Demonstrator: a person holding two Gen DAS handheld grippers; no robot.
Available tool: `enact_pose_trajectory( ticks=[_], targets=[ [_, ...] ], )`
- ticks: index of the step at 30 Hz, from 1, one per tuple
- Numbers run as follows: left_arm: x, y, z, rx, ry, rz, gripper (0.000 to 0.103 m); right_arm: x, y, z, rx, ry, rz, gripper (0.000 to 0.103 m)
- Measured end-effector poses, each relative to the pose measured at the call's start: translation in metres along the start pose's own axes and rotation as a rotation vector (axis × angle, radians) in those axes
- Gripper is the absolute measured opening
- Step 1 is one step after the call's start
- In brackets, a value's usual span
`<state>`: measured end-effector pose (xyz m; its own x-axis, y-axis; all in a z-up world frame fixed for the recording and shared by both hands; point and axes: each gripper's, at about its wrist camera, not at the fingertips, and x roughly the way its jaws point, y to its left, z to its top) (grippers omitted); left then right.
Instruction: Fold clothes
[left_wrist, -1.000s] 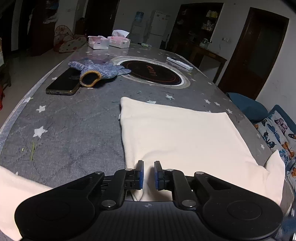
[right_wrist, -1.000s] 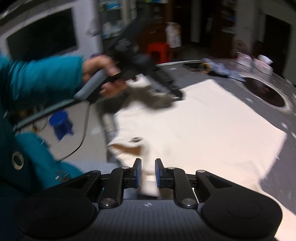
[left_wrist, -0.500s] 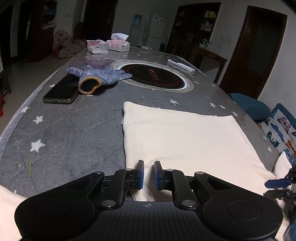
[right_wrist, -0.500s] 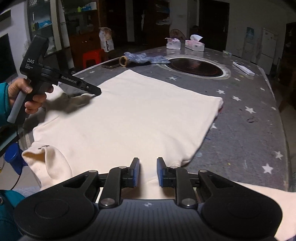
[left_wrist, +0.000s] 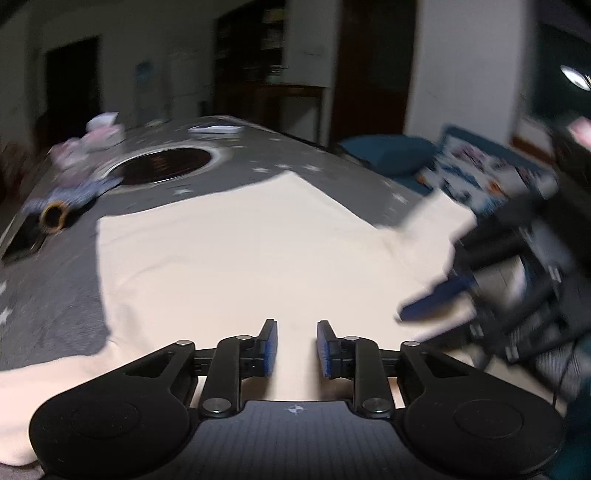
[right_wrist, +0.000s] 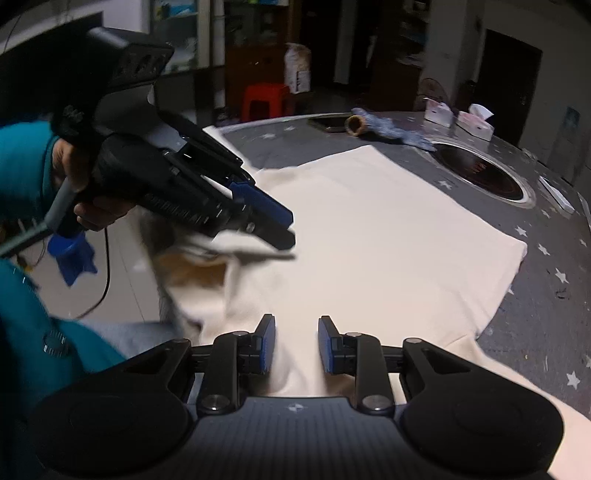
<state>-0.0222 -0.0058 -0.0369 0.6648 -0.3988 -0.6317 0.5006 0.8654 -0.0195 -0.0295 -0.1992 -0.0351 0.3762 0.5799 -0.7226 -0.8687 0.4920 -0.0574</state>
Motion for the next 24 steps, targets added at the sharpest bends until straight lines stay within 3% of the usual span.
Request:
enact_pose_trajectory(
  ticks=[3,13,24],
  targets=[
    [0.001,-0.013,-0.008,0.068,0.002,0.017,0.027,-0.010,-0.002,-0.004,0.041,-0.015,-0.001,0.026],
    [0.006,-0.006,-0.003,0.058,0.018,-0.004,0.029,-0.037,-0.052,-0.038,0.325,-0.050,-0.124,0.026],
    [0.005,0.001,0.003,0.046,0.028,-0.013,0.038,-0.058,-0.116,-0.085,0.549,-0.061,-0.398,0.026]
  ],
)
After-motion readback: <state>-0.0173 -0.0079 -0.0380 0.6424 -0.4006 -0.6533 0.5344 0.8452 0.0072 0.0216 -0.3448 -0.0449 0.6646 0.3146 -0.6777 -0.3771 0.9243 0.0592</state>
